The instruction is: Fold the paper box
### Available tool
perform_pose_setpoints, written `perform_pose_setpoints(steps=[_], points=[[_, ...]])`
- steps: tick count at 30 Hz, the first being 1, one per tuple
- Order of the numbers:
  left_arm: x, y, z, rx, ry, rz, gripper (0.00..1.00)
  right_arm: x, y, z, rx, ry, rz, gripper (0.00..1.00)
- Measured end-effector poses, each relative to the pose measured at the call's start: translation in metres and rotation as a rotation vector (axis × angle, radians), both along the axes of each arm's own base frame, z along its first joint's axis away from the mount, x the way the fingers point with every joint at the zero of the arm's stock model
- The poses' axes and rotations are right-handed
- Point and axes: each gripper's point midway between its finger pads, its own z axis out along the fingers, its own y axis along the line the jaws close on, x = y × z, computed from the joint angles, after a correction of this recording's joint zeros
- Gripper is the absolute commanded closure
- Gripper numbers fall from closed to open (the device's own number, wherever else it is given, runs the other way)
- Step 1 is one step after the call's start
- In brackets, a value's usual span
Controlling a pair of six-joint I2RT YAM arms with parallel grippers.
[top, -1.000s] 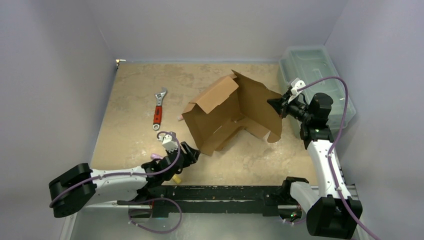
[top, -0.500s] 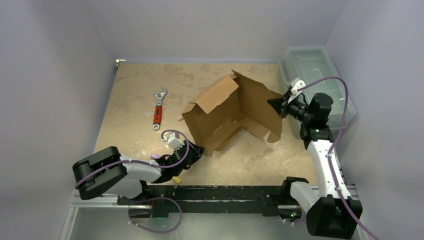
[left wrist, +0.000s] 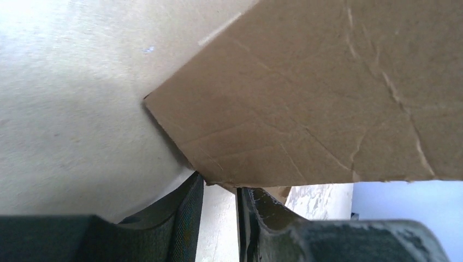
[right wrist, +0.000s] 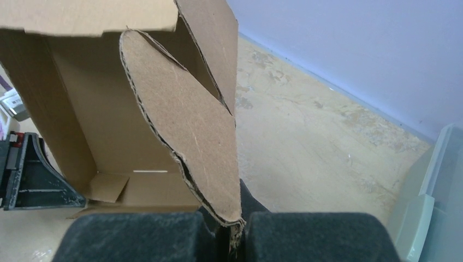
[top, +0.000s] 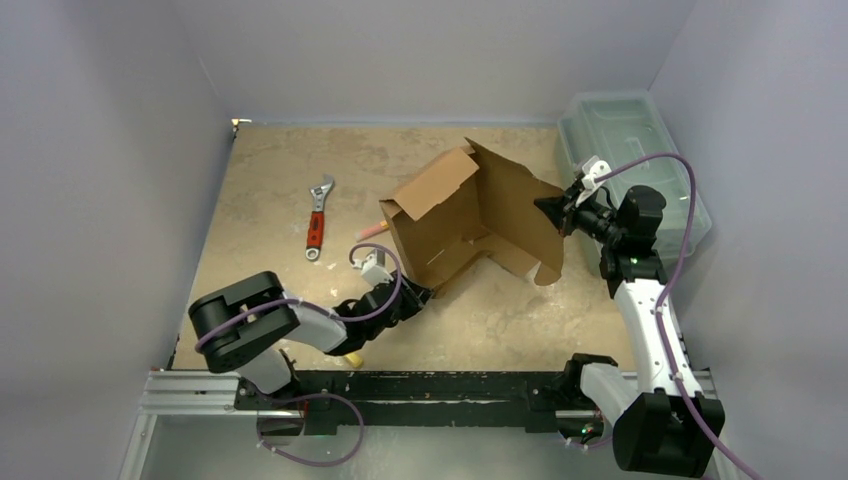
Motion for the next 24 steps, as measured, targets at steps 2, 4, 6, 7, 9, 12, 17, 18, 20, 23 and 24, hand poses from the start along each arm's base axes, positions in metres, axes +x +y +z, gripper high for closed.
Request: perform_pose_setpoints(steps=[2,4,6,7,9,12,17,18,20,23,24], points=[[0.002,-0.007,-0.001,-0.009,-0.001,-0.020,0.71,0.001,0.000,0.000,0.000,0.000,0.000,1.00],[0.002,-0.011,-0.004,-0.016,0.002,-0.040,0.68,0.002,0.000,-0.001,0.000,0.000,0.000,1.00],[0.002,-0.013,-0.004,-0.022,0.006,-0.061,0.64,0.002,0.000,-0.001,0.000,0.000,0.000,1.00],[0.001,-0.014,-0.003,-0.027,0.002,-0.078,0.60,0.002,0.000,-0.001,0.000,0.000,0.000,1.00],[-0.001,-0.017,0.000,-0.035,-0.005,-0.120,0.53,0.002,0.000,-0.001,0.000,0.000,0.000,1.00],[-0.012,-0.019,0.002,-0.040,-0.001,-0.202,0.50,0.002,0.000,-0.001,0.000,0.000,0.000,1.00],[-0.044,-0.021,0.019,-0.040,0.006,-0.387,0.42,0.002,0.000,-0.001,0.000,0.002,0.000,1.00],[-0.050,-0.020,0.025,-0.033,0.001,-0.419,0.40,0.002,0.000,-0.002,0.000,0.002,-0.001,1.00],[-0.061,-0.015,0.038,-0.012,-0.013,-0.478,0.39,0.002,0.000,-0.001,0.000,0.002,-0.001,1.00],[-0.075,-0.011,0.063,0.037,-0.040,-0.568,0.39,0.002,-0.001,-0.001,0.000,0.001,-0.001,1.00],[-0.078,-0.010,0.075,0.049,-0.057,-0.596,0.40,0.002,-0.001,-0.001,0.000,0.001,-0.001,1.00]])
